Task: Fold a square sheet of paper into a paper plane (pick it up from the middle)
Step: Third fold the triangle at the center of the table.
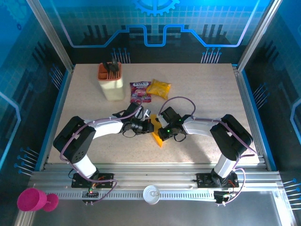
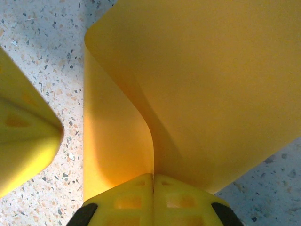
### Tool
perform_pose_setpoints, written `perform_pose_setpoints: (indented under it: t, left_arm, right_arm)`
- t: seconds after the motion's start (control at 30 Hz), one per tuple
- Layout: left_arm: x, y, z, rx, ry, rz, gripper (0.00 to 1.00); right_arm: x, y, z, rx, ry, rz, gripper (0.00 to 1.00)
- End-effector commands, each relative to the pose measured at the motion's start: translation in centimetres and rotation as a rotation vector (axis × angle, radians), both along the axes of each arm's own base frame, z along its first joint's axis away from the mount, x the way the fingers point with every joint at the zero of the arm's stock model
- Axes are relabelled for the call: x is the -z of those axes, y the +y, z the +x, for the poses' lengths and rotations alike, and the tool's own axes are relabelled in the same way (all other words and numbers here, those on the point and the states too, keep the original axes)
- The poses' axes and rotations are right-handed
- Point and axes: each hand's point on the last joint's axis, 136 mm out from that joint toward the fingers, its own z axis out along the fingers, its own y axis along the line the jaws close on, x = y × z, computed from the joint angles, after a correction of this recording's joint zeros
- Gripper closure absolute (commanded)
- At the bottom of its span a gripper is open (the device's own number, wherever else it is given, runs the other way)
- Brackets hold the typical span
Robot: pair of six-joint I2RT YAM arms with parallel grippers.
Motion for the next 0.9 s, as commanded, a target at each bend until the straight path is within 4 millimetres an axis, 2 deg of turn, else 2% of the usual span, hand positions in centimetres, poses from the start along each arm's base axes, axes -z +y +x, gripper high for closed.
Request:
perform_pose_setpoints:
  t: [0.0,0.87]
  left_arm:
    - [1.0,-0.1,-0.3,0.000,0.020,0.003,1.00]
    - [4.6,0.6,0.3,-0.016,0.026,0.077,1.00]
  right_arm:
    - [4.1,-3.4,-2.4,0.024,0.111,-0.141,1.00]
    - [4.2,-3.5,-2.6,0.022,0.116,-0.142,1.00]
